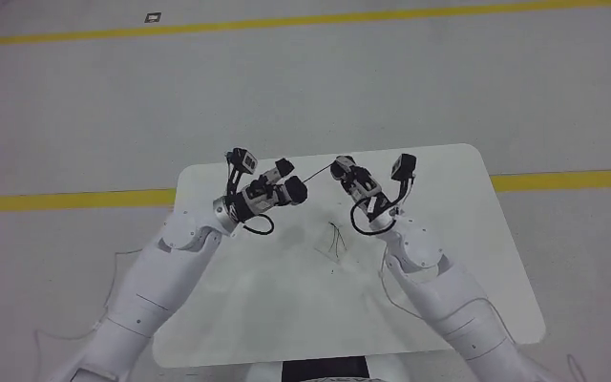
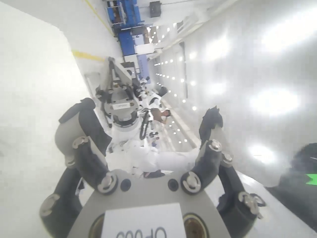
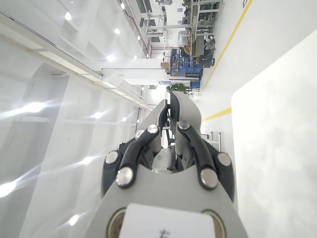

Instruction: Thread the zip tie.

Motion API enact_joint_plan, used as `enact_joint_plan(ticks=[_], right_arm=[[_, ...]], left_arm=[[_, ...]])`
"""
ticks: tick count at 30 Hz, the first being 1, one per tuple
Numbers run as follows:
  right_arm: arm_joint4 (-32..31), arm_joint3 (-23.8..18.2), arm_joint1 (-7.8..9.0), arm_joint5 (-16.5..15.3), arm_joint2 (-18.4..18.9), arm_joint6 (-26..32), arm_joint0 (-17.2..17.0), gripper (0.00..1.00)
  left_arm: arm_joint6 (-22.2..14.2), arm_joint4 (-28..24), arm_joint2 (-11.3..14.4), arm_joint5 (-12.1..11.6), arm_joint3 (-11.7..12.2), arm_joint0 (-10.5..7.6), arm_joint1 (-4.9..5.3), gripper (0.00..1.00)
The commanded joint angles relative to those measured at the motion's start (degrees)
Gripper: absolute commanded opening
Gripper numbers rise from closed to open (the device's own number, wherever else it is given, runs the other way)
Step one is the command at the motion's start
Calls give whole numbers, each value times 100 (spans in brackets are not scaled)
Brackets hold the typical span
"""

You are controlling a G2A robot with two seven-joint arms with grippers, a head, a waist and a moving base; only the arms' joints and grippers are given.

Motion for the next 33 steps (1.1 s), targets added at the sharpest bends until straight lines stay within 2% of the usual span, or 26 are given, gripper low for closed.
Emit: enact_joint_plan(ticks=[1,4,5,12,15,19,33], right_arm=[[-1,-14,-20,59,-42,-39,-32,0],[-69,-48,-38,131,-66,-117,-71,0],[-171,-56,-37,103,-47,-174,-71,0],[-292,-58,-33,136,-55,-144,-75,0],[-353,-117,-47,169,-79,-129,-133,0],[-386,-138,-69,194,-82,-176,-179,0],[-418,-275,-122,116,108,-222,-250,0]], left_arm=[[-242,-160,33,1,190,-37,-59,100],[-516,-211,111,1,387,-114,-130,100],[-651,-17,134,1,460,-196,-148,100],[-651,-17,134,1,460,-196,-148,100],[-382,70,112,1,374,-149,-156,100],[-273,132,62,1,331,-115,-157,100],[-295,78,-73,46,319,40,-145,100]])
